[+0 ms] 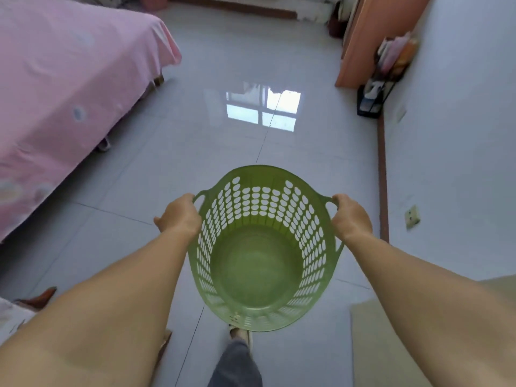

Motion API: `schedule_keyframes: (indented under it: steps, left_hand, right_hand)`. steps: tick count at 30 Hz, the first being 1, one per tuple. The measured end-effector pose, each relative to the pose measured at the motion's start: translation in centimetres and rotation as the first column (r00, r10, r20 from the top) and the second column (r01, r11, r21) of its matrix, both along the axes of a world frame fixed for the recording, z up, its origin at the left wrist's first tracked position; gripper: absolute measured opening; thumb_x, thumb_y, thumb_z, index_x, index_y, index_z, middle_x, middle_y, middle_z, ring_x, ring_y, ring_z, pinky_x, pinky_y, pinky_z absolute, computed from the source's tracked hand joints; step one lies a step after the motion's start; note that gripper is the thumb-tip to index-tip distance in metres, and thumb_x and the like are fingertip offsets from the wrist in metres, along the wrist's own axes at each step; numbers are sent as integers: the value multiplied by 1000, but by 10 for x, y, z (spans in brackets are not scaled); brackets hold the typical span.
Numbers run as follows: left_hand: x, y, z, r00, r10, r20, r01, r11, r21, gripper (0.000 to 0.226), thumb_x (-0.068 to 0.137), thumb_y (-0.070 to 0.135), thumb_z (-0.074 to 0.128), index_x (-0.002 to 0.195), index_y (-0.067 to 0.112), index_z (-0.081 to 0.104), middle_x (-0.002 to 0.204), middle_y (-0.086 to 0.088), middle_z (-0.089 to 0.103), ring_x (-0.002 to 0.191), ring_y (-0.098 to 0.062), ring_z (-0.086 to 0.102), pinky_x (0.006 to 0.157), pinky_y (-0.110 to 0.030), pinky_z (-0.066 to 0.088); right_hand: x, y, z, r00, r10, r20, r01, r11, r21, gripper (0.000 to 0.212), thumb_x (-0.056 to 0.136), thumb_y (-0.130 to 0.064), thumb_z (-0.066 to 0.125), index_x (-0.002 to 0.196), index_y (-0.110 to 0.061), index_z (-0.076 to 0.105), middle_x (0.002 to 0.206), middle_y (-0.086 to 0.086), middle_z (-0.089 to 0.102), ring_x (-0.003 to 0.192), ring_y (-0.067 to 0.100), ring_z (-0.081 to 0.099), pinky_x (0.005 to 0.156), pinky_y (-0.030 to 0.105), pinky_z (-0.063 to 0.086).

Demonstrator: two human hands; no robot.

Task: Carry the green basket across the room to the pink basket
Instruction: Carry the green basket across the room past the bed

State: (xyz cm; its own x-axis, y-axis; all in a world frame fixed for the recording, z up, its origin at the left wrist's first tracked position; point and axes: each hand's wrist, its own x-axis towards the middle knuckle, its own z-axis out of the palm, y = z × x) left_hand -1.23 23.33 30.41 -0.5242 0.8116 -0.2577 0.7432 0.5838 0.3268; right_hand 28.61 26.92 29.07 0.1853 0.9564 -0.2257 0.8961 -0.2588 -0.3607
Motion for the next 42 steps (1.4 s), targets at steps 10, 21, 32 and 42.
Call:
schedule_keyframes:
  steps: [10, 21, 32, 42]
  left_hand:
    - [-79, 240, 69, 1000, -23, -12, 24, 996, 91, 33, 90, 2, 38, 112, 18, 56, 84, -3, 51, 82, -27, 42, 94, -45, 33]
    - [-143, 551, 61, 998, 52, 39, -55, 995, 89, 36, 90, 3, 44, 120, 20, 56, 113, -13, 62, 100, -33, 54, 94, -46, 37]
    - [-243, 825, 61, 990, 96, 105, -112, 982, 152, 38, 87, -2, 43, 119, 10, 60, 114, -20, 61, 94, -37, 56, 79, -39, 48]
    - [-348, 1123, 79, 995, 33, 93, -48, 986, 162, 34, 89, 4, 44, 115, 17, 62, 109, -16, 65, 84, -30, 52, 72, -32, 38]
  right_hand:
    - [-62, 234, 62, 997, -46, -60, 52, 994, 94, 50, 86, 4, 35, 132, -14, 42, 120, 13, 60, 102, 30, 56, 72, 34, 41]
    - [-111, 566, 69, 996, 10, -93, -3, 997, 80, 48, 86, 2, 39, 132, -13, 43, 122, 15, 59, 107, 32, 55, 77, 34, 42]
    - [-199, 883, 82, 993, 81, -82, -70, 989, 129, 46, 84, 0, 45, 128, -14, 48, 124, 15, 59, 110, 33, 54, 83, 33, 42]
    - [-305, 1167, 89, 990, -9, -137, 32, 987, 159, 46, 87, 0, 35, 128, -17, 48, 124, 13, 59, 106, 31, 56, 78, 35, 42]
